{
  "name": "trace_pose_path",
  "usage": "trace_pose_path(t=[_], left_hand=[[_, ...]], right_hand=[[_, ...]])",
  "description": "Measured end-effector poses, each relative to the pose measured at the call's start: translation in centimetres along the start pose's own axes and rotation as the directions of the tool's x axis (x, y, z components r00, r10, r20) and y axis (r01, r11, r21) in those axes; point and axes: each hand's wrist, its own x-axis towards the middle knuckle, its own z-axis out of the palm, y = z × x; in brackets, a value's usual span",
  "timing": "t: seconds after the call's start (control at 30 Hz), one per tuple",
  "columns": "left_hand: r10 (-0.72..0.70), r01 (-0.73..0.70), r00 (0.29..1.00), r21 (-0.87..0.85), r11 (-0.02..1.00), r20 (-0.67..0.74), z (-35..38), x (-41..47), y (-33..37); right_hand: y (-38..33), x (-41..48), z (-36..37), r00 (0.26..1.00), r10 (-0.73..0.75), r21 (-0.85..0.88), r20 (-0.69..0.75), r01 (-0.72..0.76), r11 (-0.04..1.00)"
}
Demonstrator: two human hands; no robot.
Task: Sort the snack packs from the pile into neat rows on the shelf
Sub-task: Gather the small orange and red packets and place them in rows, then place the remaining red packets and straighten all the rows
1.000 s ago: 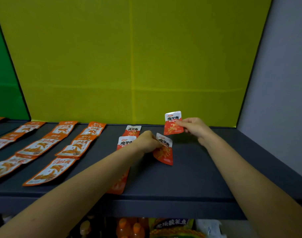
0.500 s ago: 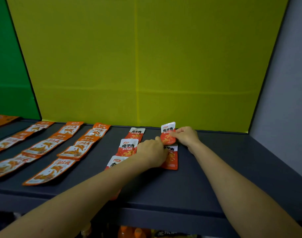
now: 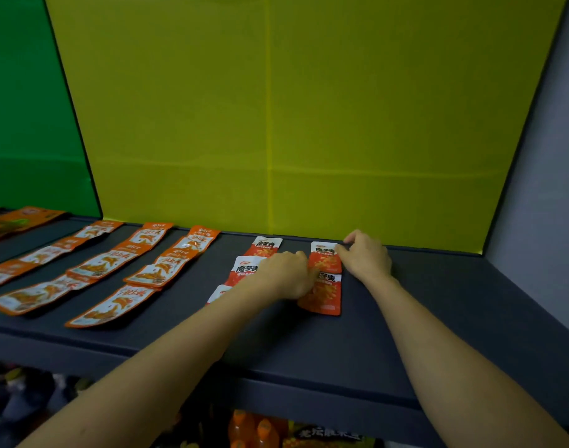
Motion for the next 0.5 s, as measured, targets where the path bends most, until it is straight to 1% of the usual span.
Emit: trace_pose_path(t=[0.03, 0.1, 0.17, 0.23, 0.3, 0.37, 0.5], left_hand=[[-0.008, 0.007, 1.0, -0.034, 0.999, -0.025, -0.5, -0.4, -0.7], [-0.043, 0.028, 0.989, -0.11, 0.993, -0.14, -1.5, -1.5, -2.9], [-0.073, 0.026, 0.96, -0.173, 0.985, -0.27, -2.3, -3.5, -5.6], [-0.102, 0.023, 0.929, -0.222, 0.975, -0.356, -3.1, -6.4, -8.7], [-0.138, 0.036, 0.89, -0.234, 0.972, -0.434, -3.8, -9.9, -11.9], [-0.188, 0.07, 0.864, -0.259, 0.963, -0.466, -4.1, -13.8, -15.1], [-0.291, 0.164, 0.85, -0.303, 0.939, -0.439, -3.7, -21.0, -21.5]], right_hand=[[-0.2, -0.1, -0.3, 0.999, -0.028, -0.001, -0.026, 0.028, 1.0], [-0.9, -0.5, -1.0, 0.992, -0.1, 0.027, -0.071, 0.102, 0.994], [-2.1, -1.0, -1.9, 0.976, -0.193, 0.055, -0.103, 0.199, 0.978], [-3.7, -2.3, -2.8, 0.949, -0.291, 0.09, -0.123, 0.303, 0.949], [-5.5, -4.3, -3.4, 0.911, -0.392, 0.145, -0.128, 0.408, 0.901], [-7.7, -7.2, -3.5, 0.859, -0.499, 0.19, -0.117, 0.513, 0.837], [-12.9, -13.4, -2.1, 0.735, -0.678, 0.244, -0.012, 0.66, 0.711]])
